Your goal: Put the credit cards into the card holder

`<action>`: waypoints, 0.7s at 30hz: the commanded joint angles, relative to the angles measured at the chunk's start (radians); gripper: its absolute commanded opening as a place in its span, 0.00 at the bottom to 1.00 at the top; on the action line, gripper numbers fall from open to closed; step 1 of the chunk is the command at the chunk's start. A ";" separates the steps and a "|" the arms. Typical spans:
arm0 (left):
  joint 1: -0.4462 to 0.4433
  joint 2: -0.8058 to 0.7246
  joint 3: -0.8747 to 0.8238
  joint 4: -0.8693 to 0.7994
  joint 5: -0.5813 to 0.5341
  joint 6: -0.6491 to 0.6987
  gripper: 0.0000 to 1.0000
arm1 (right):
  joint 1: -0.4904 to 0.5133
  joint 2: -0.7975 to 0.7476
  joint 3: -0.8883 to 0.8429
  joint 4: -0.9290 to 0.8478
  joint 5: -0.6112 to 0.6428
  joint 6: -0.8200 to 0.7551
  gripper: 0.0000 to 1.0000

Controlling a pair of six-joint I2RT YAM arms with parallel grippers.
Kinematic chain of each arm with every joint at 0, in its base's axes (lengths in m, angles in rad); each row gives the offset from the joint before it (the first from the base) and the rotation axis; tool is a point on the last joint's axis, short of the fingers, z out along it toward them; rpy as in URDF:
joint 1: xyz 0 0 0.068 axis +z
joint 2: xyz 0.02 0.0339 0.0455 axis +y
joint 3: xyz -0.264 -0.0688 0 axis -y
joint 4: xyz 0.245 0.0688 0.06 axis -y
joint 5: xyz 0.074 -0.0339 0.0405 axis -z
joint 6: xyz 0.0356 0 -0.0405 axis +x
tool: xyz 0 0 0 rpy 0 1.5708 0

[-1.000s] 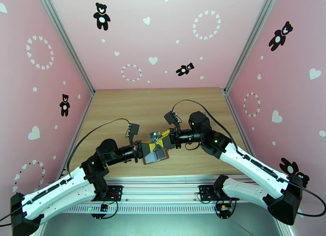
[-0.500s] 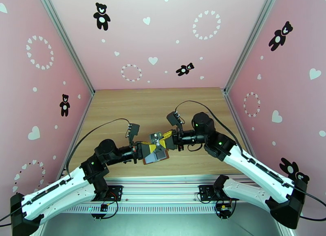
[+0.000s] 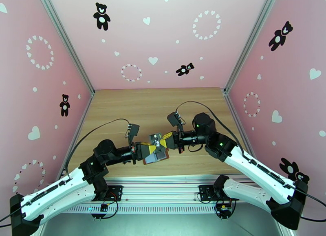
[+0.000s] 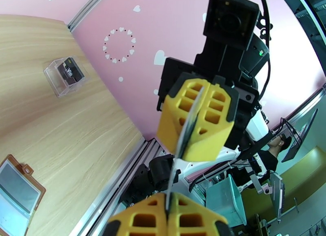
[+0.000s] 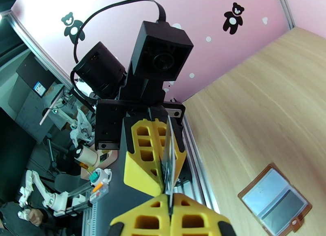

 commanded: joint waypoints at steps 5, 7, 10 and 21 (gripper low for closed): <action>0.031 -0.054 0.107 -0.655 -0.571 -0.062 0.76 | -0.008 0.009 0.001 -0.147 0.133 -0.010 0.00; 0.047 -0.054 0.056 -0.635 -0.516 -0.074 0.72 | -0.020 0.037 -0.012 -0.171 0.193 0.020 0.00; 0.049 -0.019 -0.021 -0.581 -0.456 -0.112 0.62 | -0.034 0.108 -0.051 -0.154 0.235 0.087 0.00; 0.054 0.263 -0.112 -0.430 -0.452 -0.126 0.29 | -0.033 0.417 -0.133 0.013 0.290 0.222 0.00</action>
